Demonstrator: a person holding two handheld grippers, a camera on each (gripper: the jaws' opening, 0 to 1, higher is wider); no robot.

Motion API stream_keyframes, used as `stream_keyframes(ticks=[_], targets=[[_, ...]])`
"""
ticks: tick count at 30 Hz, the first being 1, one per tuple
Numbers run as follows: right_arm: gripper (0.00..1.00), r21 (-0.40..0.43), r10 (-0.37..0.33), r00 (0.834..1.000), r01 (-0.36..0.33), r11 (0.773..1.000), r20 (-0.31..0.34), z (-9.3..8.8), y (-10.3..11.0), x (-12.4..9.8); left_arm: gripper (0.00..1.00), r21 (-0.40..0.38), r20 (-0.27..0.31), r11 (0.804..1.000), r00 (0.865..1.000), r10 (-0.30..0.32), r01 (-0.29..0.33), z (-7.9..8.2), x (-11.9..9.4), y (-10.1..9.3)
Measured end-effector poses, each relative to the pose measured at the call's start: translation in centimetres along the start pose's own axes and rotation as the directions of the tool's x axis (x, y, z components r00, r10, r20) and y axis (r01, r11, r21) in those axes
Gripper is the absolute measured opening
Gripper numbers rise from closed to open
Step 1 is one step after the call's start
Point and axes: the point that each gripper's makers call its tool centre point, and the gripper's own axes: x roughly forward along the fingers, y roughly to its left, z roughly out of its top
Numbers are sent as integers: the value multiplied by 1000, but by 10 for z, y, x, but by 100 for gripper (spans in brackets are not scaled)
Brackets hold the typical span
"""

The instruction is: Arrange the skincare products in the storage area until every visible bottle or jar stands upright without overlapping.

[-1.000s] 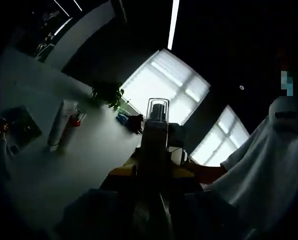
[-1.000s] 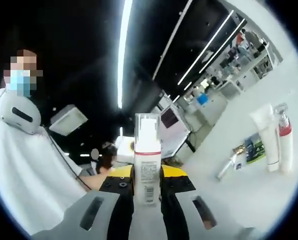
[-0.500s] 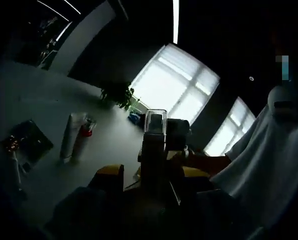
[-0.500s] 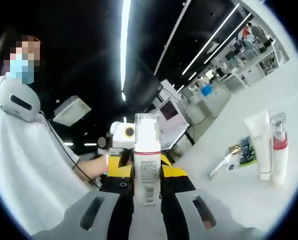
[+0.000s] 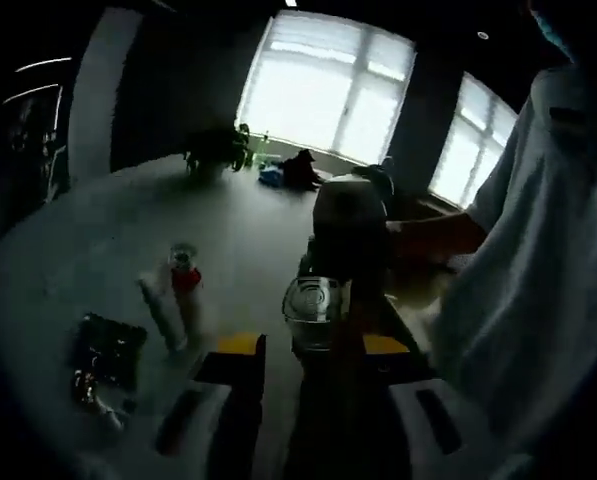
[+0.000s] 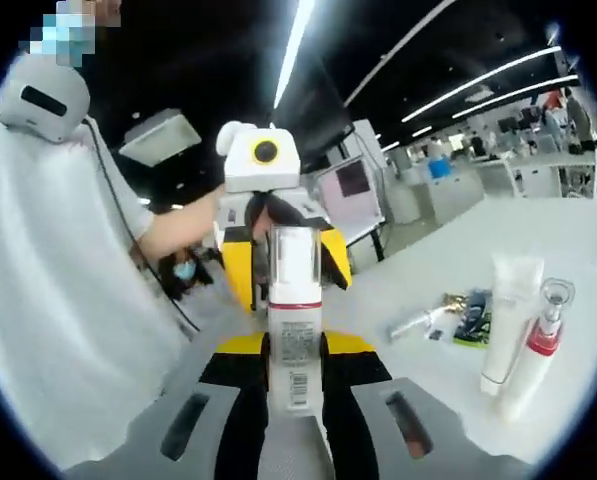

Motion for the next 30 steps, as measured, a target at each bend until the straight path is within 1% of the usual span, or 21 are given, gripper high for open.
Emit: stream_keyframes(ticks=[2,3,4,5,6,8,9,10,12,13,14,17,18,20,21,22,23,26,27,29,30], targets=[[19,-27,-2,1000,1,1000,-26,-5,-4,-1,35,29,-19,1000,1000,-3,3,3,7,-6],[19,-58,-11,998,8,998,-56,-10,-7,0,35,35,-28,999,1000,12,-11,4,10,-4],[19,-62,-10,998,6,998,-62,-11,-8,0,34,34,-37,999,999,8,-7,4,12,-5],[19,-64,-6,998,2,998,-66,-13,-9,2,32,73,-69,997,997,18,-13,1,14,-3],[19,-67,-3,997,-2,998,-75,-14,-10,3,28,99,-86,995,995,41,-33,-1,14,2],[19,-77,-15,996,8,997,-89,-17,-14,5,27,97,-100,995,994,39,-29,-2,17,4],[19,-86,-17,995,8,996,-103,-20,-16,6,27,88,-117,996,992,43,-33,-5,18,7],[19,-100,-27,992,14,995,-126,-24,-20,7,25,87,-115,996,993,39,-29,-5,19,7],[19,-111,-34,989,18,994,-145,-28,-24,8,25,137,-136,990,990,46,-27,-10,21,11],[19,-121,-43,987,24,992,-157,-31,-26,8,24,143,-145,989,988,49,-28,-11,23,12],[19,-129,-64,984,43,991,-165,-34,-31,7,24,154,-149,988,987,55,-32,-12,24,14],[20,-120,-113,978,93,988,-176,-42,-45,3,24,189,-154,981,985,76,-46,-15,32,24],[20,-114,-141,974,121,986,-180,-45,-52,1,24,194,-155,980,985,80,-49,-16,34,27],[21,-108,-174,967,156,982,-187,-48,-61,-2,24,208,-159,976,983,96,-62,-17,42,37],[21,-99,-203,961,187,977,-189,-50,-68,-4,24,216,-156,974,983,101,-66,-18,45,41],[21,-96,-205,960,190,977,-193,-51,-70,-5,24,224,-156,972,982,104,-67,-19,49,45],[21,-76,-223,955,212,974,-197,-54,-78,-7,24,226,-158,972,981,108,-70,-20,53,49],[22,-63,-258,946,250,966,-196,-57,-89,-10,24,232,-157,969,980,119,-81,-22,61,61],[22,-63,-278,939,271,961,-204,-60,-95,-11,24,226,-153,970,980,125,-89,-23,65,67],[23,-58,-297,931,291,955,-212,-64,-101,-13,24,207,-149,974,981,127,-95,-24,71,73],[23,-58,-315,924,310,949,-219,-67,-105,-15,24,204,-148,974,981,128,-97,-25,73,76]])
